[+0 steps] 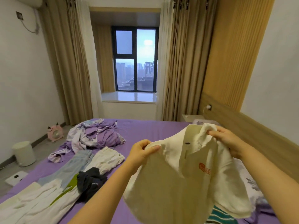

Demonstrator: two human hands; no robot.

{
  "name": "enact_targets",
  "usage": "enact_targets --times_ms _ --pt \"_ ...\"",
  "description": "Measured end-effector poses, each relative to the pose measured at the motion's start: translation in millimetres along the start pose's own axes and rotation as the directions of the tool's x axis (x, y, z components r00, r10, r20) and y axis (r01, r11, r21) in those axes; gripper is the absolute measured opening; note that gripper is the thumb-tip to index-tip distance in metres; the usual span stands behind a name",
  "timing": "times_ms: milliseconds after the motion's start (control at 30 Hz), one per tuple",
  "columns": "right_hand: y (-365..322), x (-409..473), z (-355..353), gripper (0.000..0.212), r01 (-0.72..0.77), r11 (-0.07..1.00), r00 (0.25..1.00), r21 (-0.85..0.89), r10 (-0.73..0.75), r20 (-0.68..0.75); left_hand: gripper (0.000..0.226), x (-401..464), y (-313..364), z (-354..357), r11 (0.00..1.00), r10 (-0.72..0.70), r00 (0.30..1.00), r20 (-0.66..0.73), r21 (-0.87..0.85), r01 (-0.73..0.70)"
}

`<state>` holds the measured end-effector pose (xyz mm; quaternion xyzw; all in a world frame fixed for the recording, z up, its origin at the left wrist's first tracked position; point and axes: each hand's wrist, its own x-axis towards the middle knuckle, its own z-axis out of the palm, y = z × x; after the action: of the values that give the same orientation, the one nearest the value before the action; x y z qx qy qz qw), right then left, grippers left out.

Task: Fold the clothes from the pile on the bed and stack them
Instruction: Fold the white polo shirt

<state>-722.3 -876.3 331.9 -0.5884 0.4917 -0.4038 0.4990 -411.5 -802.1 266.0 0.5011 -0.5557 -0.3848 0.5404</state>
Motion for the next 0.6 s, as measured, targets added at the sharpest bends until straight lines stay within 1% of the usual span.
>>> enact_targets --times_ms 100,167,267,333,400,467,500,533,567,600 --pt "4.8 3.1 5.1 0.021 0.01 0.996 0.999 -0.083 -0.006 0.047 0.015 -2.9 10.1 -12.8 0.989 0.065 0.997 -0.04 0.134 -0.059" --pt "6.5 2.9 7.9 0.018 0.021 0.989 0.995 -0.146 -0.007 0.097 0.011 -5.7 15.3 -24.4 0.974 0.07 0.996 -0.056 0.217 -0.056" --pt "11.4 0.1 12.5 0.013 0.022 0.978 0.986 -0.207 0.014 0.168 0.005 -12.0 13.2 -40.3 0.952 0.048 0.998 -0.028 0.304 -0.037" --pt "18.2 -1.6 17.6 0.015 0.022 0.973 0.974 -0.228 0.031 0.225 0.003 -17.5 6.4 -48.9 0.941 -0.029 0.999 0.02 0.338 0.021" --pt "31.0 -1.9 24.9 0.017 0.024 0.973 0.966 -0.229 0.036 0.258 0.008 -25.3 -3.4 -57.0 0.921 -0.152 0.981 0.117 0.378 0.097" --pt "51.1 -1.5 35.2 0.017 0.019 0.973 0.965 -0.23 0.043 0.26 0.023 -34.1 -15.6 -62.5 0.879 -0.289 0.929 0.23 0.449 0.162" --pt "63.1 -1.5 41.3 0.017 0.016 0.969 0.965 -0.246 0.05 0.258 0.026 -39.2 -23.1 -62.9 0.865 -0.35 0.896 0.272 0.461 0.198" --pt "75.7 -1.9 47.8 0.017 0.012 0.963 0.963 -0.268 0.061 0.262 0.021 -44.1 -32.8 -61.9 0.853 -0.387 0.878 0.284 0.472 0.223" --pt "87.7 -2.8 54.3 0.018 0.011 0.957 0.959 -0.289 0.072 0.274 0.012 -48.9 -41.8 -59.5 0.842 -0.402 0.878 0.26 0.483 0.242" --pt "99.3 -4.5 60.5 0.019 0.01 0.952 0.952 -0.305 0.084 0.293 0.013 -53.2 -51.2 -57.5 0.835 -0.399 0.893 0.21 0.486 0.258"
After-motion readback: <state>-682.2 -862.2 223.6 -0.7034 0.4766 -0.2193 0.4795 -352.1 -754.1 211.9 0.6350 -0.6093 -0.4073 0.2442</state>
